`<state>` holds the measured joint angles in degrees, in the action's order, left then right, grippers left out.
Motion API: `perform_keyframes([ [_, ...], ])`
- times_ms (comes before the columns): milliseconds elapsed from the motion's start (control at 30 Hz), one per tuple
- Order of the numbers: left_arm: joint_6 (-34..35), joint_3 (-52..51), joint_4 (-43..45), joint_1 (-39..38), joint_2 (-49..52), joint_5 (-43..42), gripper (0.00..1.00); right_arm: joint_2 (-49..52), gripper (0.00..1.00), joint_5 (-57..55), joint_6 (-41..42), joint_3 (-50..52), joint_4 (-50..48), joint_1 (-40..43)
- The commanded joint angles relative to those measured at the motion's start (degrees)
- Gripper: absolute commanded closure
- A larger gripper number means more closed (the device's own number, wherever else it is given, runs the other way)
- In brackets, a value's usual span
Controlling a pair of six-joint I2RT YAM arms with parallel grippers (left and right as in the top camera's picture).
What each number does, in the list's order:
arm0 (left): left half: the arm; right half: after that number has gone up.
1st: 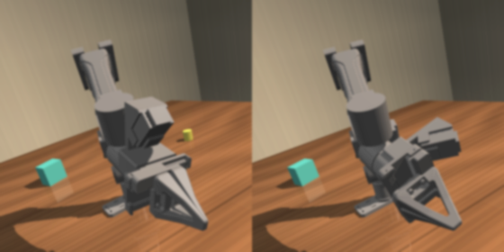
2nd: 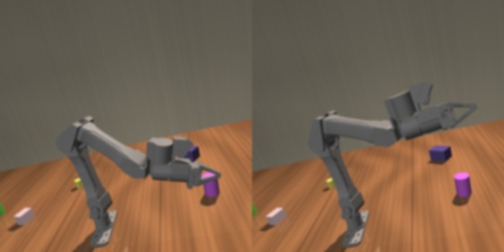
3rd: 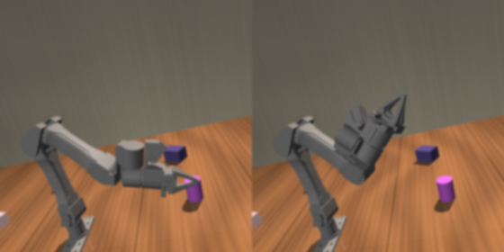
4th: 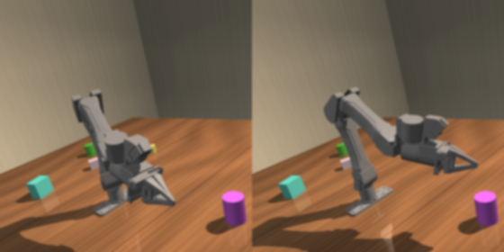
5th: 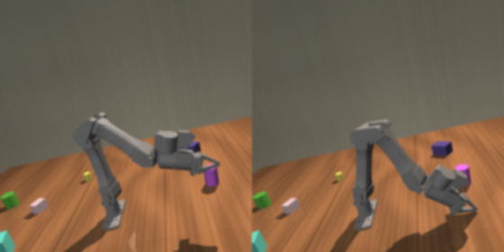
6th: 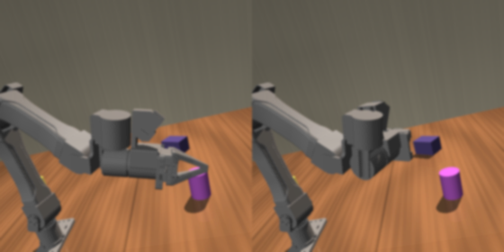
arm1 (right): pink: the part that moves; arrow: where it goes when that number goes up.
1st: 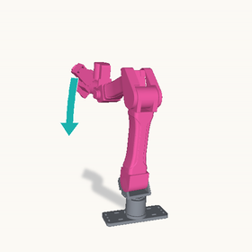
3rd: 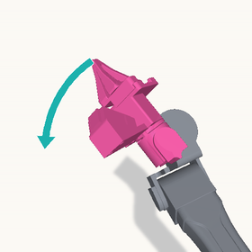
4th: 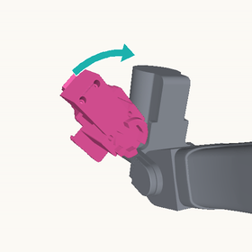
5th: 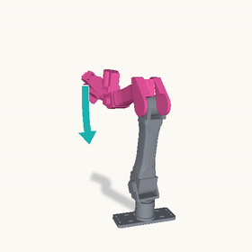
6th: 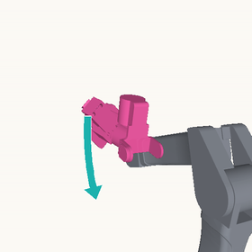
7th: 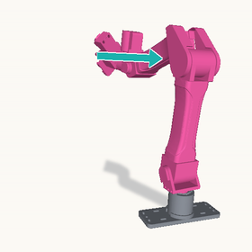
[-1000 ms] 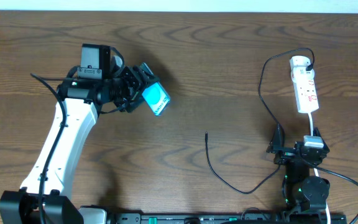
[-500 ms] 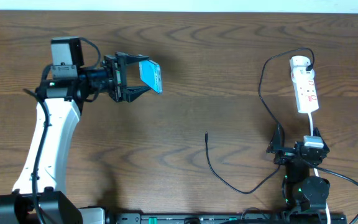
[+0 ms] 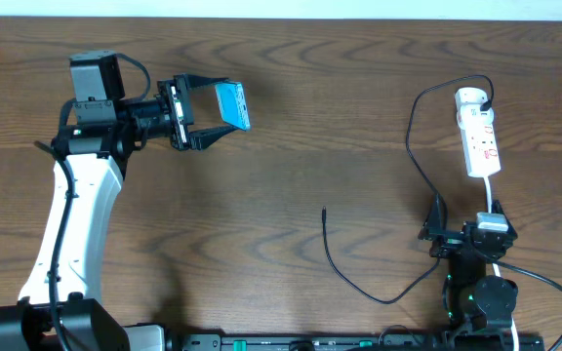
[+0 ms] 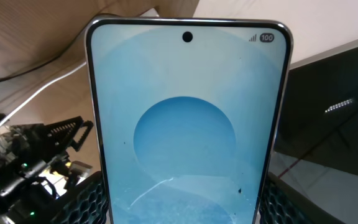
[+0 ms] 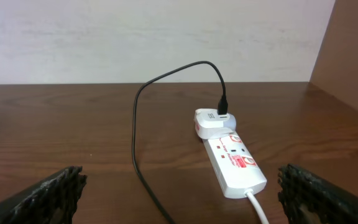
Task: Plug charger to phone and switch on socket
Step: 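Lift the phone with the left gripper and rotate it upright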
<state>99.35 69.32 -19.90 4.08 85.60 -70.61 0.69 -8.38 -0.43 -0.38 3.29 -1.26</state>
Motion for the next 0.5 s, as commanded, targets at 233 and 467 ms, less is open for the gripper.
perform_keyframes([
  [233, 2.34, 1.46, 0.96, 0.22, -1.18, -1.79, 0.93, -0.26, 0.01, -0.02, 0.61, 0.04, 0.28, 0.42],
  [467, 0.15, 1.46, 0.96, 0.20, -1.18, -1.73, 0.93, -0.26, 0.01, -0.02, 0.61, 0.04, 0.28, 0.44],
])
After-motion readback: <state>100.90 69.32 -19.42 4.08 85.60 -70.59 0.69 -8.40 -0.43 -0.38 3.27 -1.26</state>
